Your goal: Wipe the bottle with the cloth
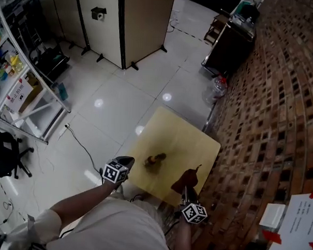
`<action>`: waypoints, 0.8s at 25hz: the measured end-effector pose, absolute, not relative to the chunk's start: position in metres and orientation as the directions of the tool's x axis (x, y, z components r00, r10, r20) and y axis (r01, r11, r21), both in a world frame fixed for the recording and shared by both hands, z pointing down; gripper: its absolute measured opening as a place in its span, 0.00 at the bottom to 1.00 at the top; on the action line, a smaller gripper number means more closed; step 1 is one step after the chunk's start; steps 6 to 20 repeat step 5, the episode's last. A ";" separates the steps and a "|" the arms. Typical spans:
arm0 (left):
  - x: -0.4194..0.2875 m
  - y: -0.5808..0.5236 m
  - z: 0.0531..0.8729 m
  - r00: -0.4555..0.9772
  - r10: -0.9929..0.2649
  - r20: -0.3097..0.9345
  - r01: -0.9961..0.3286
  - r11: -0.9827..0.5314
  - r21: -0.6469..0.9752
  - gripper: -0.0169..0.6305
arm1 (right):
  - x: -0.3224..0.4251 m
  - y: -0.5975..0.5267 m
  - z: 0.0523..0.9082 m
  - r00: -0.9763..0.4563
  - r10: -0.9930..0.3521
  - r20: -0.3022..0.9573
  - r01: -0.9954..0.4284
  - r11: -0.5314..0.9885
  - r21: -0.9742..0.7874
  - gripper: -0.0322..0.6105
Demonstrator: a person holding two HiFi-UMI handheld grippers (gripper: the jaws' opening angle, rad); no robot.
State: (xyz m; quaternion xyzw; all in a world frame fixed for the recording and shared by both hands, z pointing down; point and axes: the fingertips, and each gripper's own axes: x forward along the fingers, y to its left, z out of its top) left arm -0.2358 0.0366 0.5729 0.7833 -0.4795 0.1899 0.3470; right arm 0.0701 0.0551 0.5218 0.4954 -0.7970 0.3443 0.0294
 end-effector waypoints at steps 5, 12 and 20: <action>-0.269 0.080 0.557 0.535 -0.581 0.613 -0.844 -0.402 0.356 0.05 | 0.032 0.095 0.497 -0.458 -0.811 0.364 -0.828 0.240 -0.507 0.14; -0.269 0.080 0.557 0.535 -0.581 0.613 -0.844 -0.402 0.356 0.05 | 0.032 0.095 0.497 -0.458 -0.811 0.364 -0.828 0.240 -0.507 0.14; -0.269 0.080 0.557 0.535 -0.581 0.613 -0.844 -0.402 0.356 0.05 | 0.032 0.095 0.497 -0.458 -0.811 0.364 -0.828 0.240 -0.507 0.14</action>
